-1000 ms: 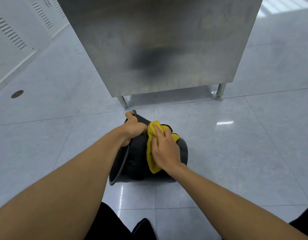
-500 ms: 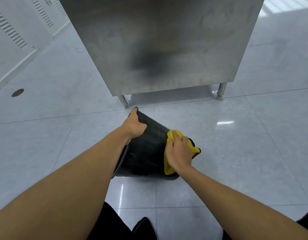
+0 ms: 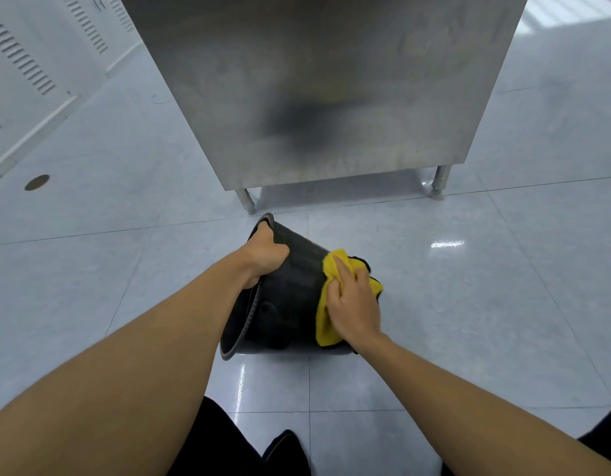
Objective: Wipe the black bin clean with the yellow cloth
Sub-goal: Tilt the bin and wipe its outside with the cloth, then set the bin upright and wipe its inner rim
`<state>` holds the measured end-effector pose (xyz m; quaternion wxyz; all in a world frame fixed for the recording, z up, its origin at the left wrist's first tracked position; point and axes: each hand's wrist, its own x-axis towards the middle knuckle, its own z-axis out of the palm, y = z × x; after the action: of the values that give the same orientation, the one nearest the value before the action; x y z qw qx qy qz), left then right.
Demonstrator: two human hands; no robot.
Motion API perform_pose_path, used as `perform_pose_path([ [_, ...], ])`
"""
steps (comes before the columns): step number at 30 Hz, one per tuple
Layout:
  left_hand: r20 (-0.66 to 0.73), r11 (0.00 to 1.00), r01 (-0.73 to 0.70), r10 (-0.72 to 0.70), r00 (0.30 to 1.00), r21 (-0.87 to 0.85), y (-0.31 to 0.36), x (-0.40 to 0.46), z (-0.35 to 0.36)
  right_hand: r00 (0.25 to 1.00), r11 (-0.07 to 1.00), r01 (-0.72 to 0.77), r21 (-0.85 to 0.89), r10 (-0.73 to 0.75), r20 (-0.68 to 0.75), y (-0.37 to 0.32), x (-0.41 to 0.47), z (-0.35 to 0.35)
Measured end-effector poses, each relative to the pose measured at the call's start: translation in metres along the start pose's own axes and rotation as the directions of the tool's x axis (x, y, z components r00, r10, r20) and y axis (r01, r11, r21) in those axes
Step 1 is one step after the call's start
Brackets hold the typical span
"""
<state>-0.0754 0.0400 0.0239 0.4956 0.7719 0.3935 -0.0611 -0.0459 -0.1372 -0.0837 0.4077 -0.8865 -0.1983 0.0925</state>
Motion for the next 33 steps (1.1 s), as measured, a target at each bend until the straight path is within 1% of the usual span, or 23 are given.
perform_pose_path([
  [3,0.003,0.997,-0.029,0.029,1.0,0.076,0.003,-0.002,0.004,0.984,0.984,-0.174,0.028,0.173,0.035,0.021,0.006,-0.011],
  [5,0.008,0.987,-0.071,0.071,0.997,0.141,0.007,-0.005,0.007,0.957,0.943,-0.291,0.161,0.284,0.065,0.026,0.014,-0.018],
  [7,0.018,0.962,-0.13,0.13,0.991,0.24,0.013,-0.011,0.01,0.913,0.848,-0.404,0.342,0.399,0.087,0.025,0.02,-0.027],
  [9,0.039,0.916,-0.195,0.194,0.98,0.35,0.016,-0.018,0.012,0.863,0.754,-0.474,0.454,0.5,0.07,0.025,0.024,-0.036],
  [11,0.075,0.861,-0.257,0.25,0.965,0.439,0.014,-0.02,0.014,0.826,0.696,-0.493,0.522,0.563,0.03,0.028,0.028,-0.042],
  [14,0.151,0.766,-0.331,0.299,0.942,0.551,0.013,-0.022,0.021,0.806,0.639,-0.47,0.608,0.592,0.001,0.027,0.031,-0.051],
  [17,0.235,0.676,-0.358,0.27,0.934,0.645,0.014,-0.021,0.032,0.799,0.581,-0.424,0.695,0.601,-0.014,0.02,0.035,-0.06],
  [20,0.311,0.602,-0.383,0.226,0.923,0.701,0.016,-0.024,0.044,0.792,0.532,-0.365,0.764,0.609,-0.046,0.015,0.039,-0.067],
  [23,0.351,0.55,-0.392,0.184,0.918,0.737,0.015,-0.025,0.055,0.788,0.549,-0.286,0.786,0.601,-0.133,0.01,0.04,-0.071],
  [25,0.371,0.538,-0.381,0.132,0.919,0.752,0.013,-0.026,0.062,0.797,0.599,-0.213,0.772,0.564,-0.217,0.005,0.042,-0.076],
  [26,0.382,0.54,-0.374,0.104,0.918,0.754,0.012,-0.026,0.065,0.807,0.641,-0.172,0.748,0.527,-0.266,0.002,0.044,-0.078],
  [28,0.403,0.523,-0.366,0.045,0.914,0.77,0.008,-0.025,0.07,0.839,0.725,-0.08,0.684,0.42,-0.346,-0.005,0.045,-0.08],
  [30,0.422,0.481,-0.364,-0.013,0.907,0.797,0.005,-0.025,0.074,0.875,0.793,0.016,0.609,0.283,-0.392,-0.011,0.047,-0.081],
  [33,0.447,0.438,-0.362,-0.105,0.889,0.823,0.006,-0.028,0.076,0.928,0.856,0.142,0.497,0.06,-0.369,-0.021,0.046,-0.077],
])
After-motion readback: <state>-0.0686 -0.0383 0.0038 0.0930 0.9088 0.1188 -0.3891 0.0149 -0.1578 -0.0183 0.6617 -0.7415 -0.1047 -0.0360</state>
